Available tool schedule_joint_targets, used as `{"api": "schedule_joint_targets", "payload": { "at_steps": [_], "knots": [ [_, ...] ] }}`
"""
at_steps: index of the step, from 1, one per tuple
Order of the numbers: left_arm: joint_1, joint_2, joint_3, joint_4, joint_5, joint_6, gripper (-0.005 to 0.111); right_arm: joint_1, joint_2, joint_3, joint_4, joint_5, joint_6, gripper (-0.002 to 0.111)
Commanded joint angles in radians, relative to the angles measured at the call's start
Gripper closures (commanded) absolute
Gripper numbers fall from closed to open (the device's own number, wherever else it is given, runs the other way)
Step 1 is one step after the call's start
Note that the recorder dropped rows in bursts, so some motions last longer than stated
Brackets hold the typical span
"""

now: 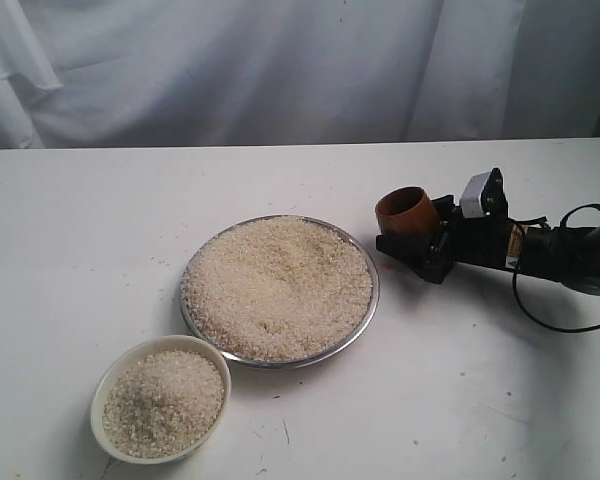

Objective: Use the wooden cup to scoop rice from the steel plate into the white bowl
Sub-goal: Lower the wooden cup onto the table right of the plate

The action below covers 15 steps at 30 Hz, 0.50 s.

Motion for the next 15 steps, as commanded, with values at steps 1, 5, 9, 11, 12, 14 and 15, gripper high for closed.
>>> {"api": "schedule_joint_targets", "payload": {
  "at_steps": [1,5,9,11,12,14,15],
  "knots": [
    [-0.003,-0.004,0.005,0.001,-0.014,0.000,0.107,0.000,-0.008,-0.010,-0.006,-0.011,0.004,0.108],
    [-0.003,-0.004,0.005,0.001,-0.014,0.000,0.107,0.000,-0.008,-0.010,0.013,-0.011,0.004,0.106],
    [-0.003,-0.004,0.005,0.001,-0.014,0.000,0.107,0.000,-0.008,-0.010,0.044,-0.011,0.054,0.095],
    [-0.003,-0.004,0.005,0.001,-0.014,0.000,0.107,0.000,-0.008,-0.010,0.048,-0.011,0.085,0.084],
    [-0.003,-0.004,0.005,0.001,-0.014,0.000,0.107,0.000,-0.008,-0.010,0.048,-0.011,0.092,0.078],
    [-0.003,-0.004,0.005,0.001,-0.014,0.000,0.107,0.000,-0.008,-0.010,0.048,-0.011,0.111,0.064],
    [-0.003,-0.004,0.005,0.001,-0.014,0.000,0.107,0.000,-0.008,-0.010,0.052,-0.011,0.113,0.051]
  ]
}}
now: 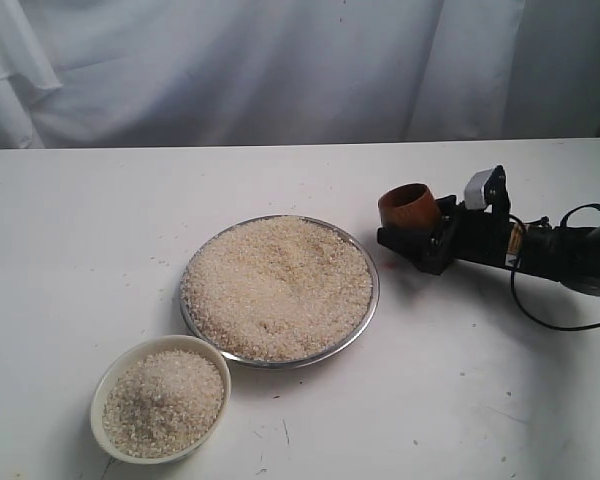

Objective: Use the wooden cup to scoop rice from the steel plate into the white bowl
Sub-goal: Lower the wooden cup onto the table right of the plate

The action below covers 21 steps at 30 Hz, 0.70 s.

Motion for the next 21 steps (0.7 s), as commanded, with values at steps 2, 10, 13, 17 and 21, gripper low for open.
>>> {"api": "schedule_joint_targets", "payload": {
  "at_steps": [2,10,13,17,21],
  "knots": [
    [-0.003,-0.004,0.005,0.001,-0.014,0.000,0.107,0.000,-0.008,-0.010,0.025,-0.011,0.048,0.038],
    [-0.003,-0.004,0.005,0.001,-0.014,0.000,0.107,0.000,-0.008,-0.010,0.060,-0.011,0.097,0.026],
    [-0.003,-0.004,0.005,0.001,-0.014,0.000,0.107,0.000,-0.008,-0.010,0.058,-0.011,0.131,0.026],
    [-0.003,-0.004,0.005,0.001,-0.014,0.000,0.107,-0.002,-0.031,-0.010,0.003,-0.011,0.140,0.026],
    [-0.003,-0.004,0.005,0.001,-0.014,0.000,0.107,-0.002,-0.100,-0.010,-0.042,-0.011,0.156,0.026]
  ]
}}
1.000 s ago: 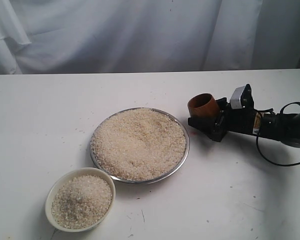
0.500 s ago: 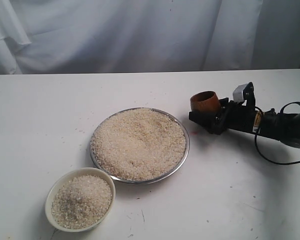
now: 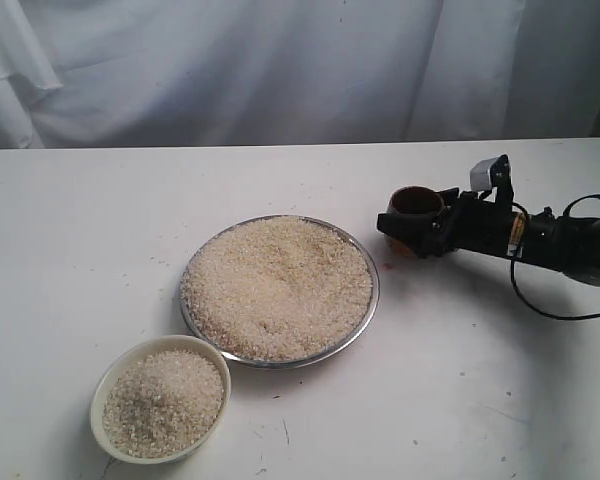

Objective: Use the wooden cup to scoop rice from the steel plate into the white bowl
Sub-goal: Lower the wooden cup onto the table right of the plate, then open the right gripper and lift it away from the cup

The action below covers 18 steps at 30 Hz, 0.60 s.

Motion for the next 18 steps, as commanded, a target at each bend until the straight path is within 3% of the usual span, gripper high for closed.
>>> {"api": "schedule_joint_targets", "payload": {
  "at_steps": [1,13,17,18],
  "knots": [
    [-0.003,-0.004,0.005,0.001,-0.014,0.000,0.107,-0.002,-0.099,-0.001,-0.052,-0.011,0.023,0.026],
    [-0.003,-0.004,0.005,0.001,-0.014,0.000,0.107,-0.002,-0.371,-0.001,-0.127,-0.011,0.174,0.030],
    [-0.003,-0.004,0.005,0.001,-0.014,0.000,0.107,-0.002,-0.542,-0.001,-0.207,-0.011,0.437,0.055],
    [-0.003,-0.004,0.005,0.001,-0.014,0.000,0.107,-0.002,-0.590,-0.001,-0.222,-0.011,0.527,0.070]
  ]
}}
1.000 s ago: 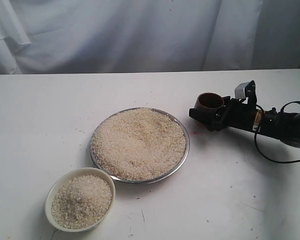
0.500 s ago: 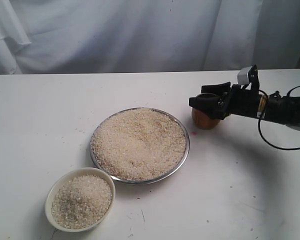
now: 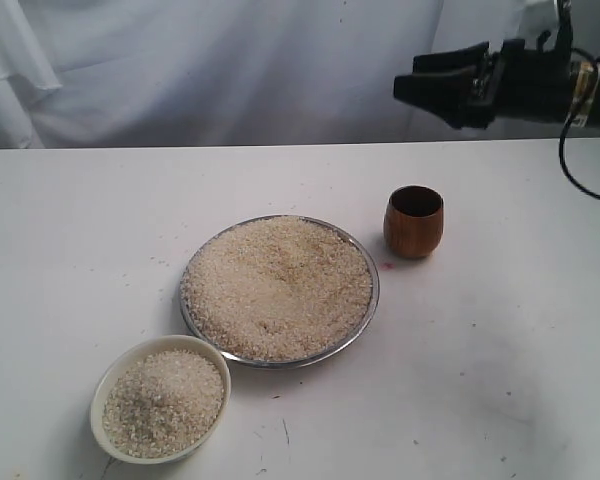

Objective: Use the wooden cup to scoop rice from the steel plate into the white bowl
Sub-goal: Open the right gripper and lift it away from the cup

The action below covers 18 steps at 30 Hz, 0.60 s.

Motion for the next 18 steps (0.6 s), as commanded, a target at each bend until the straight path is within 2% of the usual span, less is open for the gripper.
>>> {"api": "schedule_joint_targets", "payload": {
  "at_steps": [1,2,3,4,8,13,18],
  "knots": [
    [-0.003,-0.004,0.005,0.001,-0.014,0.000,0.107,-0.002,-0.148,-0.001,-0.064,-0.010,0.290,0.080],
    [-0.003,-0.004,0.005,0.001,-0.014,0.000,0.107,-0.002,-0.192,-0.001,-0.078,-0.010,0.345,0.099],
    [-0.003,-0.004,0.005,0.001,-0.014,0.000,0.107,-0.002,-0.212,-0.001,-0.087,-0.010,0.348,0.108],
    [-0.003,-0.004,0.005,0.001,-0.014,0.000,0.107,-0.002,-0.246,-0.001,-0.102,-0.006,0.358,0.108],
    [-0.003,-0.004,0.005,0.001,-0.014,0.000,0.107,-0.002,-0.361,0.044,-0.187,0.267,0.467,0.108],
    [-0.003,-0.004,0.005,0.001,-0.014,0.000,0.107,0.015,-0.529,0.274,-0.050,0.679,0.464,0.108],
    [-0.003,-0.004,0.005,0.001,-0.014,0.000,0.107,0.065,-0.662,0.378,-0.002,0.854,0.440,0.108]
  ]
}}
